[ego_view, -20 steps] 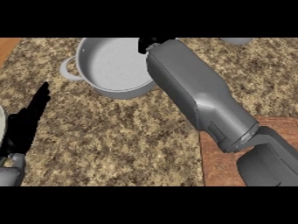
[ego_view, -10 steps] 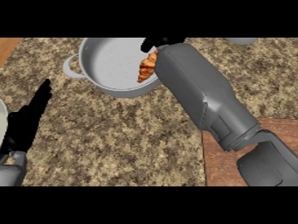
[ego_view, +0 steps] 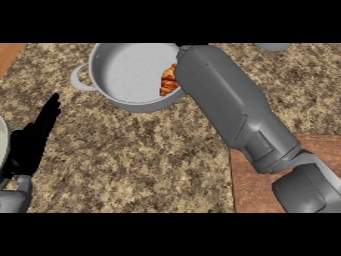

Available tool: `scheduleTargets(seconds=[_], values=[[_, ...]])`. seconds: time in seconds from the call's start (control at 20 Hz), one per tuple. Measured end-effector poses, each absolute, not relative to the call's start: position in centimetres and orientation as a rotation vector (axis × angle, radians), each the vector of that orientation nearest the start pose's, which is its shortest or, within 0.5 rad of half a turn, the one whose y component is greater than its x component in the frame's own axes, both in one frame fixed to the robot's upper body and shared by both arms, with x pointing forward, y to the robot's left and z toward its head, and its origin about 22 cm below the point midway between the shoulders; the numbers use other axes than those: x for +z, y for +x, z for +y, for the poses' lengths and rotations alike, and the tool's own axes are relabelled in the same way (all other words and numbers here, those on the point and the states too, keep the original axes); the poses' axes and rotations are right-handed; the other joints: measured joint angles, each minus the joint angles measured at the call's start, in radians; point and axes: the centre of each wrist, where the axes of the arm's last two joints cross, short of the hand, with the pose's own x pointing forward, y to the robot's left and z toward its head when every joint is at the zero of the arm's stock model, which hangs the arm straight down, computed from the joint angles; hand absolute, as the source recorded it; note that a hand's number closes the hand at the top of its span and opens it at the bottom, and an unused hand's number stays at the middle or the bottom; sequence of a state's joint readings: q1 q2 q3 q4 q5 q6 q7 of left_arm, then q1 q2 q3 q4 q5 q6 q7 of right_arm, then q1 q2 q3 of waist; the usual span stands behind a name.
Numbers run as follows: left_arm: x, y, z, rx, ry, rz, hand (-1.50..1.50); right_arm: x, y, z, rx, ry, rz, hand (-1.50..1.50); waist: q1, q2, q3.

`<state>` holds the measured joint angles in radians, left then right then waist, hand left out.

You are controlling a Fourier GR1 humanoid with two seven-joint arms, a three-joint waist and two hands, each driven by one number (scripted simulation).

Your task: Pick the croissant from the cutting board and place it in the pot

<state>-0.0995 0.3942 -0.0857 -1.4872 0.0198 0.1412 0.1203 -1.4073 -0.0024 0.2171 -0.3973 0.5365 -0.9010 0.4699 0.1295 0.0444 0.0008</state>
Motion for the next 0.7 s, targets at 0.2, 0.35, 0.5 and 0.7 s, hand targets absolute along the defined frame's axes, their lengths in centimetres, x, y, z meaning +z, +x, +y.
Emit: scheduleTargets(seconds=[0.2, 0.35, 0.5, 0.7], values=[[3.2, 26.7, 30.1, -0.232, 0.354, -1.45, 0.0, 19.4, 44.2, -1.8, 0.038, -0.849, -1.796, -1.5, -0.009, -0.007, 0.0], [2.9, 26.4, 30.3, -0.23, 0.362, -1.442, 0.0, 19.0, 44.1, -2.1, -0.003, -0.774, -1.798, -1.5, -0.016, -0.012, -0.001], [3.0, 26.5, 30.7, -0.222, 0.373, -1.436, 0.0, 18.0, 43.8, -2.6, -0.028, -0.698, -1.8, -1.5, -0.031, -0.019, -0.001], [2.0, 25.4, 31.8, -0.203, 0.392, -1.416, 0.0, 16.0, 42.8, -2.9, -0.039, -0.617, -1.82, -1.5, -0.058, -0.03, -0.001]])
